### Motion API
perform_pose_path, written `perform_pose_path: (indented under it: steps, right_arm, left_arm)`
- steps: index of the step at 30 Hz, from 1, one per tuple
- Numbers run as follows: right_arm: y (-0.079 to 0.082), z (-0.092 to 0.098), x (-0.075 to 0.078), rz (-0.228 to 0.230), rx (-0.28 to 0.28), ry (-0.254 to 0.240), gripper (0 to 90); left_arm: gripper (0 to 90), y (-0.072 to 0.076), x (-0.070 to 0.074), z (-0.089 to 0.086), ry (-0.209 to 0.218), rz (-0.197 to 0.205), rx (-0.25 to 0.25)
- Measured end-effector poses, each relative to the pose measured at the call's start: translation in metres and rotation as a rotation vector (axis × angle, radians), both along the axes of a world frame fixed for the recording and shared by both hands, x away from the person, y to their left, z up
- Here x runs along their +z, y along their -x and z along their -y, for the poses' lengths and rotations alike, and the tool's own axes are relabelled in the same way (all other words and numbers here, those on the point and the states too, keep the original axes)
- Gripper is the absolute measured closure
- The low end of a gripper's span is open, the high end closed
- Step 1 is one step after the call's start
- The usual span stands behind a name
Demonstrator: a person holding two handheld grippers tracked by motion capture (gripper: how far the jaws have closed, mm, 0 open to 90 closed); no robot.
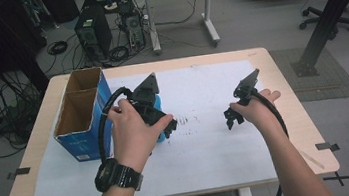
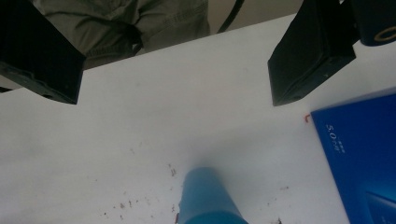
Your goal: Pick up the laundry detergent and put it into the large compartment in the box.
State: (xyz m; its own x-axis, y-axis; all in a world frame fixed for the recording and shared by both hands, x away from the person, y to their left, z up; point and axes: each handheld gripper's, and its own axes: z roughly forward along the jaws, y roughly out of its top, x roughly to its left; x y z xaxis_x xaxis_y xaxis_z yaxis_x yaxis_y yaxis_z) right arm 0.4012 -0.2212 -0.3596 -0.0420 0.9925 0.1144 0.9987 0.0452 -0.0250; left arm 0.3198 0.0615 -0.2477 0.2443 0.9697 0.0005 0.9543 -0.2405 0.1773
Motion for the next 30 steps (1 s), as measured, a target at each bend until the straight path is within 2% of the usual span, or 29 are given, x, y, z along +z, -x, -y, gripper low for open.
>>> perform_pose_path:
  steps: [9,11,13,18,21,22,27,28,30]
  right_arm:
    - [0.001,0.003,0.002,-0.002,0.015,-0.005,6.4]
    - [0.001,0.003,0.002,-0.001,0.017,-0.007,6.4]
    - [0.001,0.004,0.002,0.004,0.022,-0.010,6.4]
    - [0.002,0.008,0.003,0.007,0.023,-0.013,6.5]
    - [0.002,0.009,0.005,0.010,0.026,-0.012,6.5]
    - [0.003,0.009,0.006,0.016,0.030,-0.013,6.5]
    - [0.004,0.008,0.010,0.028,0.048,-0.014,6.5]
    - [0.004,0.008,0.012,0.030,0.050,-0.013,6.4]
    - [0.004,0.008,0.013,0.034,0.055,-0.009,6.5]
  left_arm:
    - [4.3,-0.005,0.002,0.002,-0.011,-0.001,0.016]
    - [4.6,-0.008,0.002,0.003,-0.024,0.003,0.019]
    - [3.9,-0.011,0.006,0.006,-0.070,0.031,0.032]
    - [4.0,-0.021,0.015,0.006,-0.042,0.025,0.037]
    - [4.1,-0.025,0.018,0.006,-0.041,0.023,0.046]
    - [4.0,-0.031,0.020,0.006,-0.041,0.022,0.054]
    - [4.1,-0.043,0.021,0.004,-0.027,0.011,0.075]
    - [4.1,-0.050,0.021,0.002,-0.022,0.002,0.092]
    - [4.2,-0.053,0.020,0.001,-0.020,-0.002,0.099]
